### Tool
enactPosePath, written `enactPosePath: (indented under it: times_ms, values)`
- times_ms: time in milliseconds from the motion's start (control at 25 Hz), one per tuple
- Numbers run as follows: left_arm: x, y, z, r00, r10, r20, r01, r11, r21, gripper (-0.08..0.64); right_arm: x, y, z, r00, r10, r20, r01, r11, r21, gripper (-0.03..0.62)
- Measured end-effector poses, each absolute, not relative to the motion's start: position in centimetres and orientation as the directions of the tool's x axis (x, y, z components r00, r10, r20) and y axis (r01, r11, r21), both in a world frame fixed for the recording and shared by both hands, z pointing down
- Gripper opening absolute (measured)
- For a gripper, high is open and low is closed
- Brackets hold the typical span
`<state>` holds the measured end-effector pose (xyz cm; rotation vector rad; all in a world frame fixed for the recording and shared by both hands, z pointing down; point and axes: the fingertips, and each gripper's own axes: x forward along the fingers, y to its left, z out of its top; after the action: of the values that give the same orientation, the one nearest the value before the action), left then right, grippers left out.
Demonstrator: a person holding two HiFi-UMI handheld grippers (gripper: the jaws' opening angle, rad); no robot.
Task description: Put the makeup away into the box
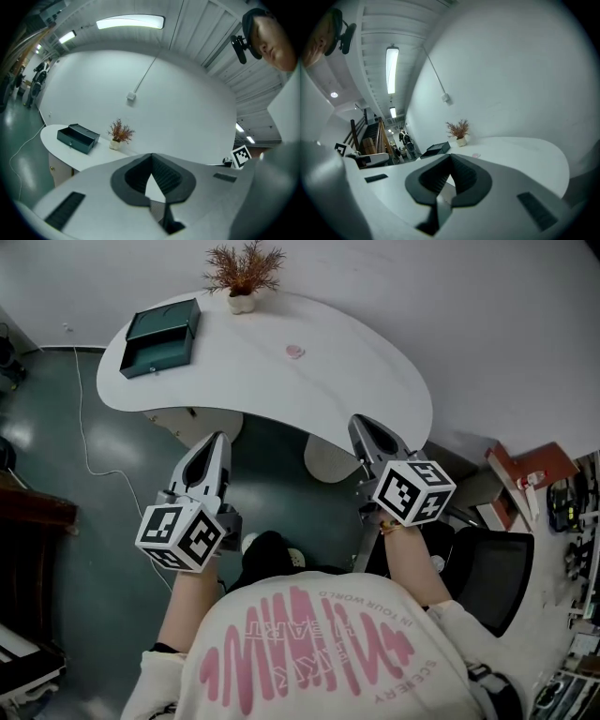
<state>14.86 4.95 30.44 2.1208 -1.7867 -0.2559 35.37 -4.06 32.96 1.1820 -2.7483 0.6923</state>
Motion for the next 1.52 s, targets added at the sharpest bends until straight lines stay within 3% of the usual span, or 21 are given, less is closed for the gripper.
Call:
enactPosePath:
  times_ms: [560,840,1520]
  values:
    - [7.4,-6.8,33.6,0.241,-0.961,0.136,-0.901,-0.169,0.400,0.003,28.8,-14.3,39.5,-0.650,-0.662,0.373,-0.758,0.533,-0.375,-0.002]
    - [3.8,-15.4,30.9,0.301,-0.948,0.104,-0.895,-0.243,0.375,0.002,25.3,-20.7,38.0,-0.623,-0.691,0.366,-0.779,0.503,-0.375,-0.002]
    - [-1.3,-24.5,28.3,0.420,-0.906,0.051,-0.859,-0.379,0.345,0.002,20.8,-27.9,35.6,-0.534,-0.776,0.337,-0.838,0.432,-0.332,-0.002]
